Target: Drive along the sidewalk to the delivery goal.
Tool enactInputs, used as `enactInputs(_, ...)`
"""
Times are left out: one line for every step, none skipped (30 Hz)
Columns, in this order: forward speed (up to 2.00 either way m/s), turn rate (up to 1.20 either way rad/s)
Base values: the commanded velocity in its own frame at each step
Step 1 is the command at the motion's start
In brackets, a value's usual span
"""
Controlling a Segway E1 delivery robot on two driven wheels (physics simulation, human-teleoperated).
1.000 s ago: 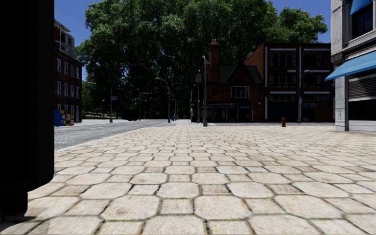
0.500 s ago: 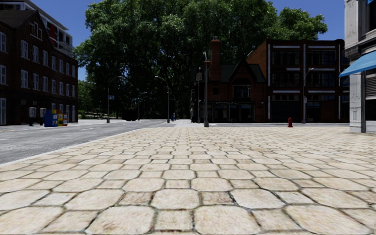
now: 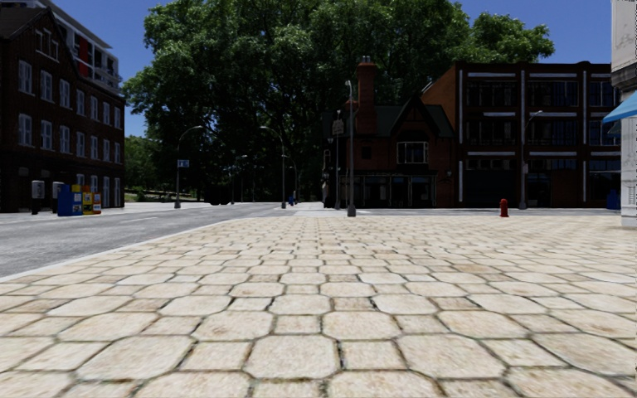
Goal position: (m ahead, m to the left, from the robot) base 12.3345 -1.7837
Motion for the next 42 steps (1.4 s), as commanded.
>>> enactInputs(2.0,-0.25)
enactInputs(2.0,-0.25)
enactInputs(2.0,-0.25)
enactInputs(2.0,-0.25)
enactInputs(2.0,-0.25)
enactInputs(2.0,-0.3)
enactInputs(2.0,-0.3)
enactInputs(2.0,-0.32)
enactInputs(2.0,-0.32)
enactInputs(2.0,-0.32)
enactInputs(2.0,-0.32)
enactInputs(2.0,-0.32)
enactInputs(2.0,-0.32)
enactInputs(2.0,-0.32)
enactInputs(2.0,-0.32)
enactInputs(2.0,-0.33)
enactInputs(2.0,-0.33)
enactInputs(2.0,-0.36)
enactInputs(2.0,-0.38)
enactInputs(2.0,-0.38)
enactInputs(2.0,-0.38)
enactInputs(2.0,-0.39)
enactInputs(2.0,-0.39)
enactInputs(2.0,-0.39)
enactInputs(2.0,-0.39)
enactInputs(2.0,-0.39)
enactInputs(2.0,-0.39)
enactInputs(2.0,-0.39)
enactInputs(2.0,-0.39)
enactInputs(2.0,-0.19)
enactInputs(2.0,0.0)
enactInputs(2.0,0.0)
enactInputs(2.0,0.0)
enactInputs(2.0,0.0)
enactInputs(2.0,0.0)
enactInputs(2.0,0.0)
enactInputs(2.0,0.0)
enactInputs(2.0,0.0)
enactInputs(2.0,0.0)
enactInputs(2.0,0.0)
enactInputs(2.0,0.0)
enactInputs(2.0,0.0)
